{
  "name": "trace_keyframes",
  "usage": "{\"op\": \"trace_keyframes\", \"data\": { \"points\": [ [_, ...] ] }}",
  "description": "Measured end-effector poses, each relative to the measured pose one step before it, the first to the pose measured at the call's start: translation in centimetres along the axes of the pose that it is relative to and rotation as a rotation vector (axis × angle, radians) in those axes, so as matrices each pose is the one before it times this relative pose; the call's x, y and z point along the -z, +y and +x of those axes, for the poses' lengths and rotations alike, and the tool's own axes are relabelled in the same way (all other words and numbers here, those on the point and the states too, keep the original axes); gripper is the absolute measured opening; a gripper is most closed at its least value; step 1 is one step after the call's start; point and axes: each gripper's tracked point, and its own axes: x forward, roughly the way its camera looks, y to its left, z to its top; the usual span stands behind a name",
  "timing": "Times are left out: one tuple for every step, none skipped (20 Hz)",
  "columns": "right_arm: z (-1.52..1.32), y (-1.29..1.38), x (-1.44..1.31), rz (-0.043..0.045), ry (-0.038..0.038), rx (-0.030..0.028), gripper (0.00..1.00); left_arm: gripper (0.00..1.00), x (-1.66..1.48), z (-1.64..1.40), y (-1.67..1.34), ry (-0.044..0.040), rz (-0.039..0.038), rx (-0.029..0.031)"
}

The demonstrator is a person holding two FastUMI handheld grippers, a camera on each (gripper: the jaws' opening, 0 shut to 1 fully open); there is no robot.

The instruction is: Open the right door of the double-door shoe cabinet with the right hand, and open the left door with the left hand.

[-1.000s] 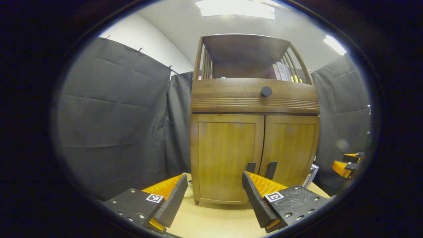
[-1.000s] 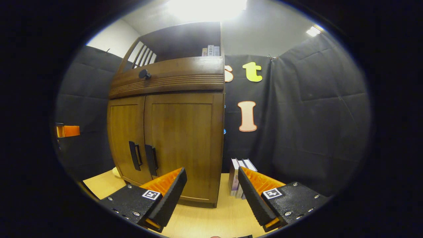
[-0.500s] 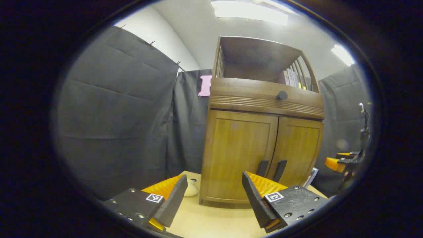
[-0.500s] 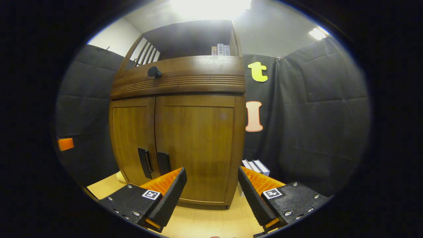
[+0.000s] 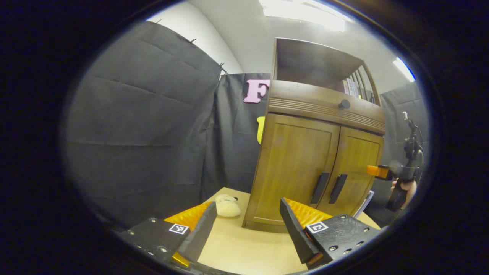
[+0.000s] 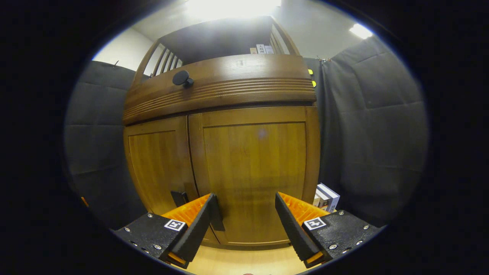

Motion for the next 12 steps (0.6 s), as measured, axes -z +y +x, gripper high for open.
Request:
{"op": "trace_keyframes", "data": {
  "points": [
    [0.687,0.484,-0.108,0.00249,0.00454,-0.00330,0.96,0.95,0.192,-0.038,0.009,0.00923,-0.00461,-0.00502],
    [0.661,0.618,0.213,0.00357,0.00668,-0.00456,0.96,0.95,0.263,-0.145,0.057,0.01172,-0.00286,-0.00299],
    [0.466,0.624,0.129,0.00506,0.00474,-0.00513,0.96,0.95,0.268,-0.244,0.074,0.00955,-0.00168,-0.00248],
    [0.528,0.643,0.064,0.00516,0.00656,-0.00438,0.96,0.95,0.150,-0.143,0.093,0.00556,-0.00252,-0.00084],
    [0.548,0.638,0.148,0.00553,0.01010,-0.00720,0.96,1.00,0.112,0.003,0.050,0.00244,-0.00509,0.00188],
    [0.377,0.593,0.241,0.00282,0.01169,-0.00299,0.95,1.00,-0.068,0.140,-0.064,-0.00079,-0.00624,0.00421],
    [0.398,0.376,0.358,0.00211,0.02044,0.00252,0.95,1.00,0.045,0.162,-0.030,0.00010,-0.00625,0.00145],
    [0.367,0.295,0.597,0.00713,0.01955,0.00079,0.95,0.95,0.231,0.011,0.027,0.00422,-0.00612,-0.00196],
    [0.362,0.331,0.130,0.01022,0.01223,-0.00380,0.96,0.95,0.081,-0.043,0.045,0.00241,-0.00633,-0.00172],
    [0.368,0.395,0.131,0.00383,0.00635,-0.00825,0.96,1.00,-0.040,-0.072,-0.028,-0.00128,-0.00642,-0.00067],
    [0.395,0.252,0.025,-0.00998,0.00408,0.00048,0.96,1.00,0.103,0.106,0.029,0.00276,-0.00721,0.00117],
    [0.489,0.019,0.177,-0.01852,0.00719,0.00949,0.96,0.95,0.204,-0.004,-0.054,0.00832,-0.00530,-0.00100]
  ]
}}
